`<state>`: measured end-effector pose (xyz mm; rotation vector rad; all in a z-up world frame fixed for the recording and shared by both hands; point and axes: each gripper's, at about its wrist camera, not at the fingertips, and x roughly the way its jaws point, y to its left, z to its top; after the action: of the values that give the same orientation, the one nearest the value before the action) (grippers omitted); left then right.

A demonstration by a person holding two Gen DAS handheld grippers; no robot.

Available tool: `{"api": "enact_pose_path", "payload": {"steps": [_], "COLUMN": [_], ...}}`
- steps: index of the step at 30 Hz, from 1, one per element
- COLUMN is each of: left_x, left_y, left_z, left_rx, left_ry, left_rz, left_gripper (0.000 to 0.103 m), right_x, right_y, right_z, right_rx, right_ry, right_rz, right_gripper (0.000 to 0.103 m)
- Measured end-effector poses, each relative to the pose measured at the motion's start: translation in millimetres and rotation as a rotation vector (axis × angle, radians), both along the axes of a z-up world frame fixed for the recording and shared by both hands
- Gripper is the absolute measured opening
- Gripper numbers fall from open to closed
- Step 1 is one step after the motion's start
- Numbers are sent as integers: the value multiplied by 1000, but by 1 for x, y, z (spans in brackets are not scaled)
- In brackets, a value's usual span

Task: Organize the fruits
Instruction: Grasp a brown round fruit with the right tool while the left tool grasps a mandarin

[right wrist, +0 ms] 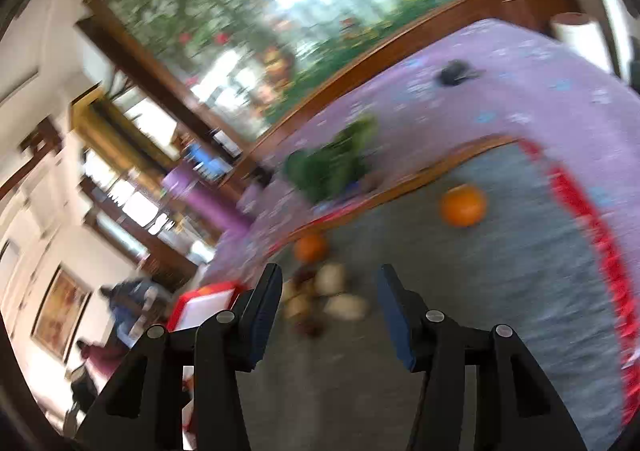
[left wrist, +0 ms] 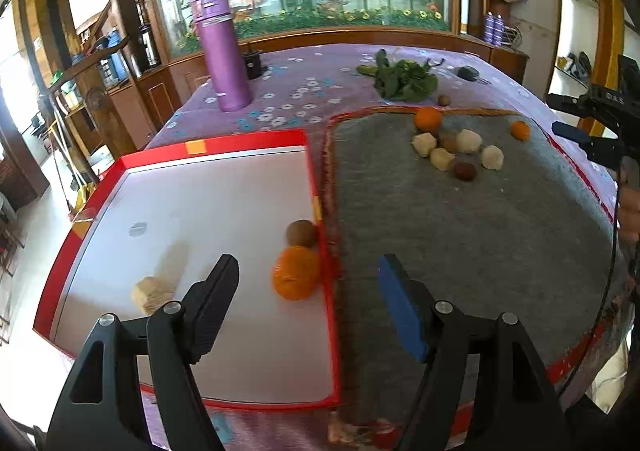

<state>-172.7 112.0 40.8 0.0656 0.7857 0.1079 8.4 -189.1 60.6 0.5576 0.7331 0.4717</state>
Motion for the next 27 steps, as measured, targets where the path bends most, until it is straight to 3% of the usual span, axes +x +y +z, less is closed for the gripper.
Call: {"api": "enact_pose_path", "payload": {"steps": [5,13,20,27], "left_x": [1,-6,-3,8], "left_y": [-21,-50,-43,-27], "left_z": [-2,3,2,-4], "left_rx": [-3,23,24,-8], "left_ry": [12,-5,0,25], "left_rz": [-49,-163,-174,-150], "left_gripper": [72,72,72,72], "right_x": [35,113,183,204], "right_y": [-6,58,98,119], "right_z": [4,12,-11,-36], "right_rx": [-25,-155,-272,-392], "right_ry": [65,120,221,270], "right_rz": [-35,53,51,24], "right_gripper": [52,51,45,35]}}
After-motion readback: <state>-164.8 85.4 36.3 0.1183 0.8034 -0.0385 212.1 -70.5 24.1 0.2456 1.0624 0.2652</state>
